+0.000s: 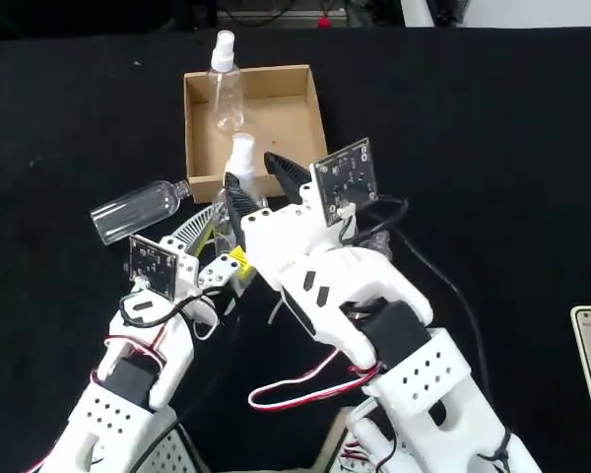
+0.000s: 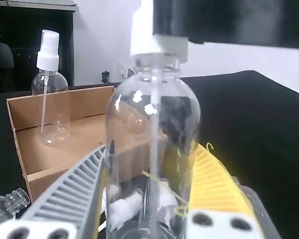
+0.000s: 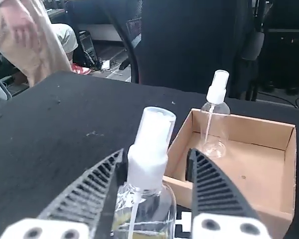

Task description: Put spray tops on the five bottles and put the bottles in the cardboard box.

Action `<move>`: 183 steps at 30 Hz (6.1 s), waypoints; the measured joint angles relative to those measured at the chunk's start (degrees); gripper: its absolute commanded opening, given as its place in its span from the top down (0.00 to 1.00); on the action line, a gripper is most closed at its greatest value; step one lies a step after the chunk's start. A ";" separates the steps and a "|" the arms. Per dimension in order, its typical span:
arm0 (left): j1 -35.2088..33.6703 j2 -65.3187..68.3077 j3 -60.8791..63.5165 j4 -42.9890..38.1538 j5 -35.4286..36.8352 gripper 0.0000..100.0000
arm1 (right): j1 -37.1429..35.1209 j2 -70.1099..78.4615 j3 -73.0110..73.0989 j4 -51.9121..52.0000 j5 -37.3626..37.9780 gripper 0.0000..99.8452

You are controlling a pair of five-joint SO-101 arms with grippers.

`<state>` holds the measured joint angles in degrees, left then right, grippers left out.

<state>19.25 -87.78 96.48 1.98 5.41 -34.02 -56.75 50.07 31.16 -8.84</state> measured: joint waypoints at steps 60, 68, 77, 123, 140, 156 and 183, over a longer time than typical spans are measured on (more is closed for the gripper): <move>-8.62 24.70 -21.89 -0.44 -4.13 0.83 | 17.49 -31.38 26.29 16.97 3.96 0.89; -12.13 26.55 -22.15 -0.44 -4.31 0.83 | 17.49 -34.29 26.64 16.97 3.96 0.89; -14.51 32.35 -20.48 -21.36 -4.31 0.83 | 17.49 -34.37 26.64 16.97 3.96 0.89; -21.19 117.27 -63.30 -77.36 1.23 0.83 | 17.49 -34.46 27.25 16.97 3.96 0.89; -21.19 118.86 -69.71 -65.85 6.86 0.83 | 17.49 -34.46 27.25 16.79 3.96 0.89; -20.31 118.86 -66.46 -65.85 6.86 0.83 | 17.85 -34.46 27.25 16.79 3.96 0.89; -18.11 138.99 -73.41 -90.02 -3.08 0.83 | 17.85 -34.46 27.25 16.70 3.96 0.89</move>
<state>1.14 51.21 23.08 -88.04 2.33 -16.18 -91.21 77.32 47.87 -4.88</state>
